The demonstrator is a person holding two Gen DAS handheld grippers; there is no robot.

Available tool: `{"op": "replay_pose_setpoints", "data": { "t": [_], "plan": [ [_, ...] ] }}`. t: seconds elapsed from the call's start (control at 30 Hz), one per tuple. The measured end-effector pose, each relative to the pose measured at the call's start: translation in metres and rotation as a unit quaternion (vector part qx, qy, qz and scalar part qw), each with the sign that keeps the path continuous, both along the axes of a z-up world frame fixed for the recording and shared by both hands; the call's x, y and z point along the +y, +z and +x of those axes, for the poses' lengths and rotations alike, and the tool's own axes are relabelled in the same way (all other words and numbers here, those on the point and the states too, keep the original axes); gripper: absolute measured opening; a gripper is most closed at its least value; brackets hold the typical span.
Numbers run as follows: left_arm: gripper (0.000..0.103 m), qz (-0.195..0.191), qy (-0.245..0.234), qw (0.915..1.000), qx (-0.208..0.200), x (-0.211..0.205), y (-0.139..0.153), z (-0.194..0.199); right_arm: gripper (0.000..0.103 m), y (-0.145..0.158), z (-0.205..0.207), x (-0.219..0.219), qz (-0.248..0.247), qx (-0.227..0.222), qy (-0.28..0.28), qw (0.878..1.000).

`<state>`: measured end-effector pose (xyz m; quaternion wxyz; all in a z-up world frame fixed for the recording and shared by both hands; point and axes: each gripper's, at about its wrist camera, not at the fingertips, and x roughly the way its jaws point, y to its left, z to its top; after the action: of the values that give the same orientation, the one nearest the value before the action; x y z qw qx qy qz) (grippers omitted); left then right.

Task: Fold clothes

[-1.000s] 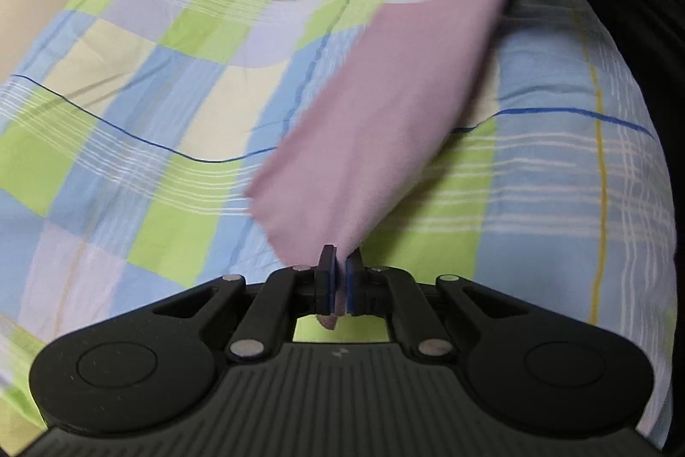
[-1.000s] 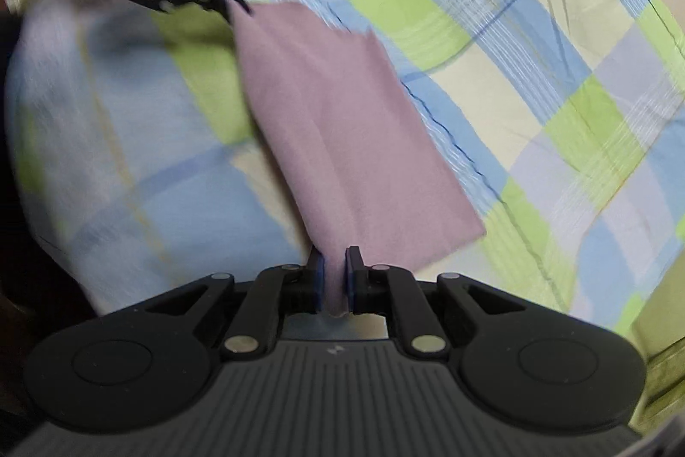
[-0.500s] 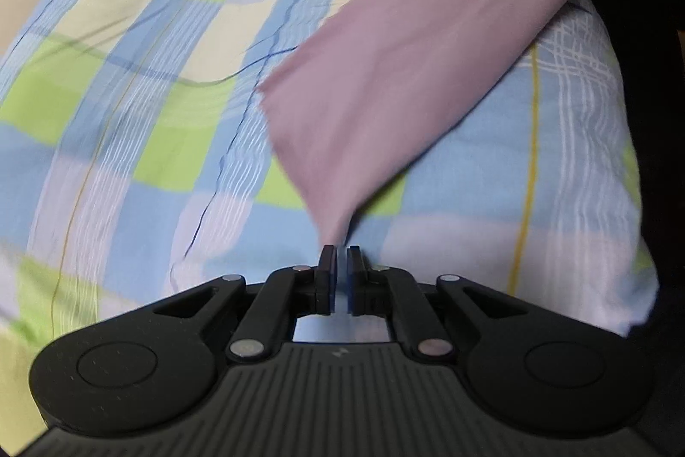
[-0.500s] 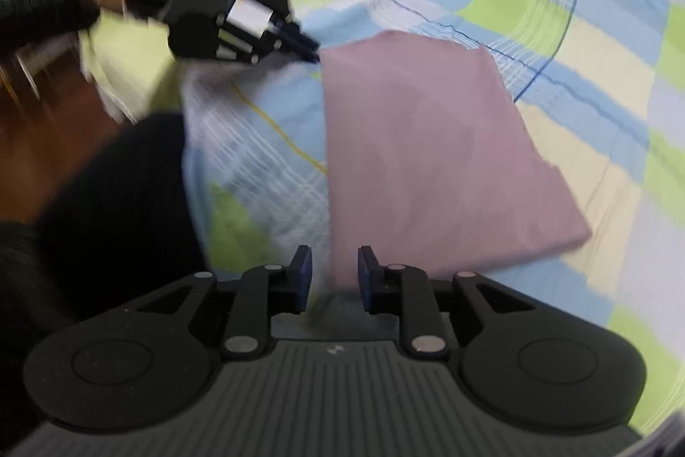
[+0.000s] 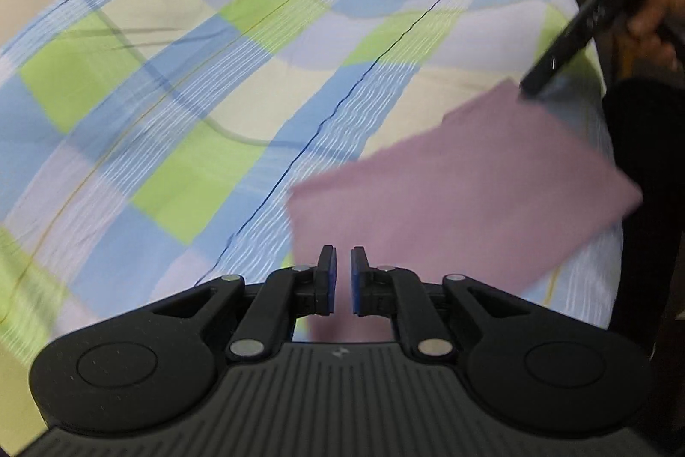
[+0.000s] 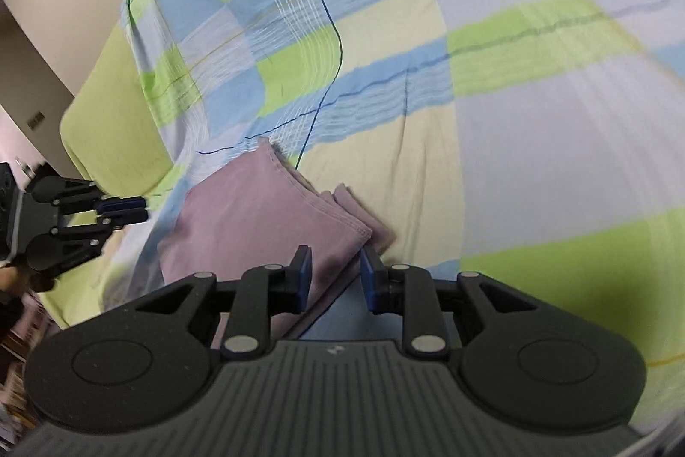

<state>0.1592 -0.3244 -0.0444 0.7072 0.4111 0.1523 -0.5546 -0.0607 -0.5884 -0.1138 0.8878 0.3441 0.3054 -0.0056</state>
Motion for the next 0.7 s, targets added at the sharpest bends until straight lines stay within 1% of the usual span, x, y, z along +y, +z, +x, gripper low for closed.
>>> {"op": "replay_pose_setpoints", "data": {
  "t": [0.07,0.17,0.23,0.27,0.3,0.37,0.43,0.47,0.53,0.63,0.7],
  "plan": [
    [0.01,0.003,-0.014,0.9999,0.006,-0.022,-0.006,-0.001,0.022,-0.01,0.003,-0.006,0.03,-0.004,0.003,1.0],
    [0.011,0.006,-0.028,0.9995,0.01,-0.04,-0.015,-0.006,0.022,-0.018,0.004,-0.016,0.074,-0.031,-0.006,0.997],
    [0.012,0.008,-0.036,0.9992,0.013,-0.05,-0.02,-0.006,0.022,-0.019,0.009,-0.017,0.093,-0.041,-0.006,0.995],
    [0.012,0.009,-0.039,0.9991,0.012,-0.053,-0.023,-0.007,0.022,-0.019,0.013,-0.016,0.095,-0.042,-0.002,0.995],
    [0.012,0.011,-0.042,0.999,0.01,-0.056,-0.026,-0.008,0.022,-0.018,0.014,-0.014,0.091,-0.039,0.0,0.995],
    [0.012,0.018,-0.047,0.9987,0.005,-0.061,-0.032,-0.01,0.022,-0.014,0.019,-0.01,0.066,-0.018,0.004,0.998],
    [0.014,0.024,-0.051,0.9984,-0.003,-0.065,-0.036,-0.013,0.022,-0.008,0.02,-0.007,0.029,0.002,0.003,1.0],
    [0.015,0.025,-0.053,0.9983,-0.008,-0.065,-0.037,-0.015,0.022,-0.004,0.018,-0.006,0.015,0.005,-0.001,1.0],
    [0.026,0.025,-0.054,0.9981,-0.015,-0.065,-0.039,-0.017,0.022,0.004,0.01,-0.004,-0.006,0.002,-0.007,1.0],
    [0.026,0.022,-0.048,0.9986,-0.007,-0.066,-0.044,-0.015,0.022,0.01,0.006,-0.001,0.008,-0.02,0.002,1.0],
    [0.026,0.022,-0.046,0.9987,-0.003,-0.067,-0.046,-0.014,0.022,0.011,0.009,0.002,0.01,-0.025,0.004,1.0]
  ]
}}
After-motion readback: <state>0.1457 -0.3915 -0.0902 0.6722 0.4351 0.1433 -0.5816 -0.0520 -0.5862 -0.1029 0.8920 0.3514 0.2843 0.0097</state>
